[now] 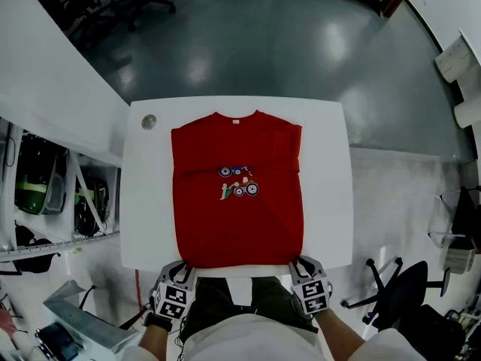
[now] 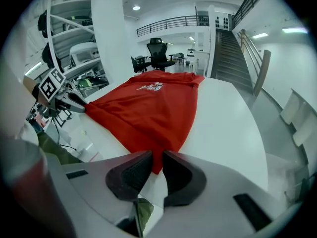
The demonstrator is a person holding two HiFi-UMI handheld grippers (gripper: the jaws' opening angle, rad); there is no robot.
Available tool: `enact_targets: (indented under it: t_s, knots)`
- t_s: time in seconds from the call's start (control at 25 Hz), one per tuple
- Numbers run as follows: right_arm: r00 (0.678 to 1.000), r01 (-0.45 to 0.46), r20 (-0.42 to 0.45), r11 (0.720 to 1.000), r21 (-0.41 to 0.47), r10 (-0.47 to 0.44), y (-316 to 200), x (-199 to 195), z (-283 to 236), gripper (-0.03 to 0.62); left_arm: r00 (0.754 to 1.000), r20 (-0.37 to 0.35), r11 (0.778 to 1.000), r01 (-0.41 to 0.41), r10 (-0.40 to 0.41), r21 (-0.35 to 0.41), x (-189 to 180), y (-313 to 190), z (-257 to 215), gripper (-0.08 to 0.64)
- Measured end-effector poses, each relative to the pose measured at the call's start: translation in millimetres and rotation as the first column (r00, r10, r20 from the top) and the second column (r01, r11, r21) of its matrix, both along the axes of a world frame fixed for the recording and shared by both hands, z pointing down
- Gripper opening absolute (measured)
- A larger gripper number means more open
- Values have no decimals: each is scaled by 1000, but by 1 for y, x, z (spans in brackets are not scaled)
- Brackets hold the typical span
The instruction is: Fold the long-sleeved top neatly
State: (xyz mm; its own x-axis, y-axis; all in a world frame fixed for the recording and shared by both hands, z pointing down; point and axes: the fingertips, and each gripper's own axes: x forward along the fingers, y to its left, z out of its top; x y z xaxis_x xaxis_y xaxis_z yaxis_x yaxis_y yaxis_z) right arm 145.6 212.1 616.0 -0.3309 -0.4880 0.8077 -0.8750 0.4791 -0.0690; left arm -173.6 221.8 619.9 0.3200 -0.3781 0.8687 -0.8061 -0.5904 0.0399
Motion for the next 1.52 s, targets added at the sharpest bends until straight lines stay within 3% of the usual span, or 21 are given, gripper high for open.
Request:
enact_targets:
  t_s: [0.12, 0.44, 0.88, 1.04, 1.2, 1.52]
  knots:
    - [1000, -6, 0, 1000, -4, 6, 1, 0, 1, 57, 1000, 10, 1000, -11, 11, 20, 1, -3, 0, 29]
    - [1000, -9, 21, 1000, -25, 9, 16, 7, -3, 26, 1000, -30, 1000, 4, -3, 9, -12, 10, 1, 23]
    - [995, -4, 97, 995, -101, 14, 61, 4, -26, 23, 997, -69, 998, -22, 19, -53, -21, 63, -10, 23]
    - [992, -8, 123, 996, -87, 19, 70, 5, -41, 23, 995, -97, 998, -4, -2, -62, -22, 74, -17, 23]
    - [990, -30, 140, 999, -40, 36, 54, 6, -61, 23, 992, -124, 1000, 14, -17, -28, -22, 57, -32, 23]
    - [975, -105, 201, 993, 52, 93, 7, 7, -99, 21, 980, -195, 991, 59, -35, 120, -16, -15, -94, 23]
